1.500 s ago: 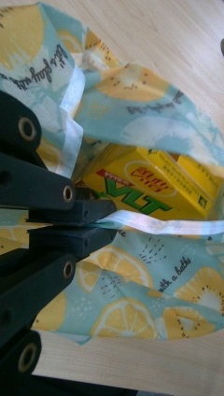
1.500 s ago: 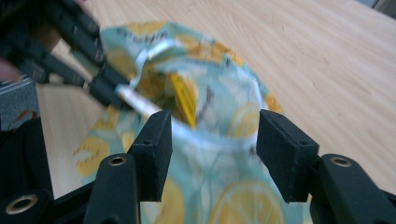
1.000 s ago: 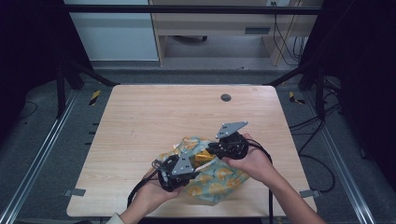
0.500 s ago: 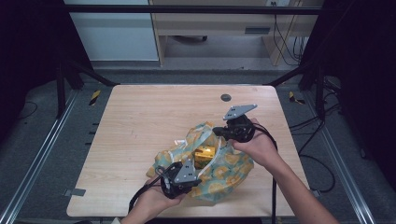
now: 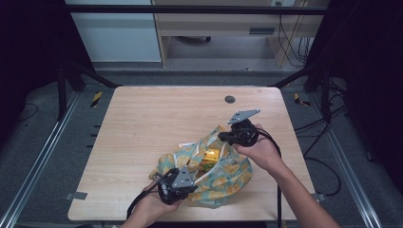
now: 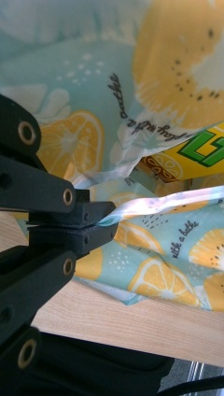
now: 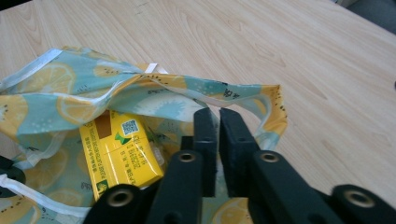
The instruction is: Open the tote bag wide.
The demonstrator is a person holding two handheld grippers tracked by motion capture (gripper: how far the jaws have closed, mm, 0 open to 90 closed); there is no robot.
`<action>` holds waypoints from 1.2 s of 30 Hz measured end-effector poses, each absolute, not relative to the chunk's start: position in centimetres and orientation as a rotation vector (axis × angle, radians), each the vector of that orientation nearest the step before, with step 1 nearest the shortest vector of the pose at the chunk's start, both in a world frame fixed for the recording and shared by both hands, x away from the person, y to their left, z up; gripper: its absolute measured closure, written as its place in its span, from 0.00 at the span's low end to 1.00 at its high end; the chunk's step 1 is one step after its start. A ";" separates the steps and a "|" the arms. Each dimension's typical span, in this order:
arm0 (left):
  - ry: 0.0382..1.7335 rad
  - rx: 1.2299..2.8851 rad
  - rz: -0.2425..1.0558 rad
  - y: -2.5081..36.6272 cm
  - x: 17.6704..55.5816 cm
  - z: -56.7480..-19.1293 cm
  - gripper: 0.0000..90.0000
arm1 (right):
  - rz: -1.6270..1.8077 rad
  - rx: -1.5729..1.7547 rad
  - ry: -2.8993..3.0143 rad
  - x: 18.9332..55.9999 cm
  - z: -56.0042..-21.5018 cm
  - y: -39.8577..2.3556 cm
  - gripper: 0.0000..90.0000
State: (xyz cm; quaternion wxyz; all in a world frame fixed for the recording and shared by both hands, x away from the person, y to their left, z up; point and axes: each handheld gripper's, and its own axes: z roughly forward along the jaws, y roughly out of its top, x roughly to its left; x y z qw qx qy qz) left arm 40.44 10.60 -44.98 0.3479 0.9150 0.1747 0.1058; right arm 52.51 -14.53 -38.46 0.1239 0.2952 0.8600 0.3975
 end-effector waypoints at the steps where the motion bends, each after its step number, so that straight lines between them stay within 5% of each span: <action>1: 0.451 2.376 0.269 10.7 40.5 -45.1 0.99 | 1.166 0.864 2.505 52.4 -38.5 -14.6 0.85; 15: 0.467 2.432 0.270 10.5 40.7 -47.0 0.99 | 1.193 0.949 2.467 50.4 -39.0 -16.5 0.39; 22: 0.478 2.446 0.271 10.5 40.9 -47.7 0.99 | 1.204 0.953 2.519 49.5 -40.6 -17.0 0.31; 28: 0.492 2.444 0.273 10.6 41.1 -47.8 0.99 | 1.235 0.941 2.562 48.9 -41.4 -17.4 0.55; 29: 0.491 2.444 0.274 10.6 41.1 -47.8 0.99 | 1.260 0.921 2.565 48.6 -41.3 -17.6 0.68; 31: 0.490 2.444 0.273 10.5 41.2 -47.9 0.99 | 1.266 0.912 2.567 48.4 -41.3 -17.7 0.73; 32: 0.490 2.444 0.272 10.5 41.2 -47.9 0.99 | 1.258 0.906 2.579 48.2 -41.3 -17.9 0.84; 36: 0.490 2.439 0.272 10.4 41.1 -47.9 0.99 | 1.253 0.886 2.581 48.0 -41.3 -18.0 0.99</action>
